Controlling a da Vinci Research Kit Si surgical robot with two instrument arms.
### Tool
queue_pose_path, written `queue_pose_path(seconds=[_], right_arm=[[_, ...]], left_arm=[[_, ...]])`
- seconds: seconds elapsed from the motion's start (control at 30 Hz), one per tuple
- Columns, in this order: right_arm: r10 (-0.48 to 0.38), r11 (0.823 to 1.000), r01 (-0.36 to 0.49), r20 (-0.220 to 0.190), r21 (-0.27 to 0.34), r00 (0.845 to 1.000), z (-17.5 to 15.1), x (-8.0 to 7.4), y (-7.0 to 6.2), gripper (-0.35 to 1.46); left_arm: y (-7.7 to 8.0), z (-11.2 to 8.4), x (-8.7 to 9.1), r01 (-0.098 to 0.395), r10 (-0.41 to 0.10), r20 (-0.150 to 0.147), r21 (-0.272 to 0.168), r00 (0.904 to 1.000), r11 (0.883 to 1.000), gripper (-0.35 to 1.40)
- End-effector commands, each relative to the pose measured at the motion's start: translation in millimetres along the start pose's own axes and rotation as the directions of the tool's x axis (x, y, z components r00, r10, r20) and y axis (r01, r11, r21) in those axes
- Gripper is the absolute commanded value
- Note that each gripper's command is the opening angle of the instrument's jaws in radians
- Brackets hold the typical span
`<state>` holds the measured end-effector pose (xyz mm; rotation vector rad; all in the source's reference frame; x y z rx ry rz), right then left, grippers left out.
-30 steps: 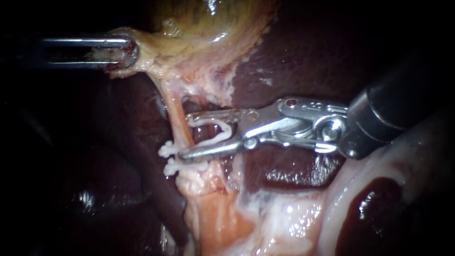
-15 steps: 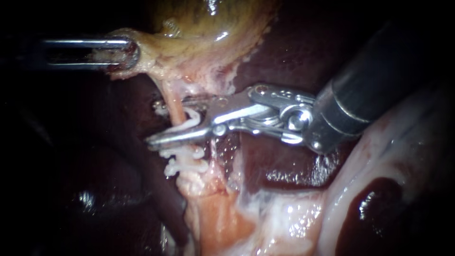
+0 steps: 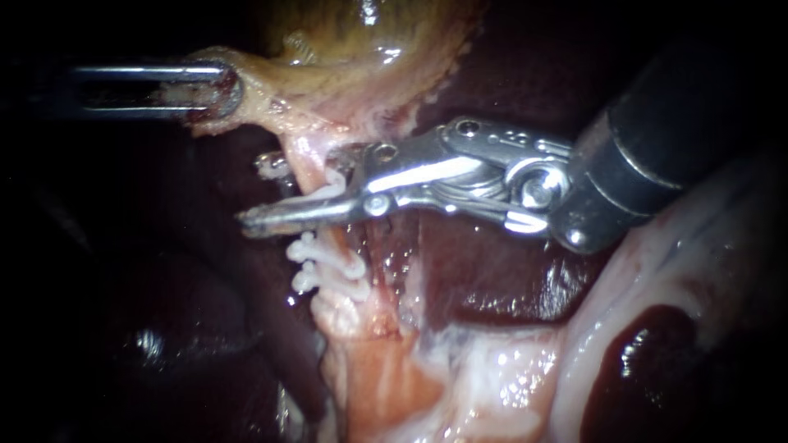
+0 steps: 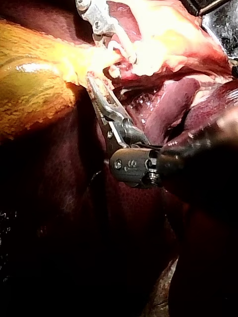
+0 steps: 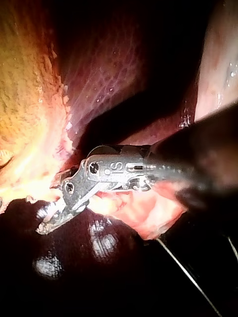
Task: Clipping third clip left tube
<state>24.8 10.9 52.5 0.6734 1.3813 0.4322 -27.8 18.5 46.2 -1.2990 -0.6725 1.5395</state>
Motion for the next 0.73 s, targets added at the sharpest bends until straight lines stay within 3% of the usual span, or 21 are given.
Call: queue_pose_path(seconds=[0.03,0.13,0.63,0.73], right_arm=[[0.003,1.000,-0.003,0.000,0.000,1.000,-0.1,0.0,-0.1,-0.05],[0.004,1.000,-0.004,0.000,0.003,1.000,-0.5,0.1,-0.2,-0.35],[0.004,1.000,-0.004,0.008,-0.001,1.000,-0.7,0.3,-0.6,-0.35],[0.004,1.000,-0.004,0.011,0.028,1.000,-0.5,0.0,-0.3,-0.31]], left_arm=[[0.0,0.0,0.0,0.000,0.000,0.000,0.000,1.0000,1.000,-0.35],[0.0,0.0,0.0,0.000,0.000,0.000,0.000,1.0000,1.000,-0.35],[-0.1,0.0,0.0,0.000,0.000,0.000,0.000,1.0000,1.000,-0.35],[-0.1,0.0,0.0,0.000,0.000,0.000,0.000,1.0000,1.000,-0.35]])
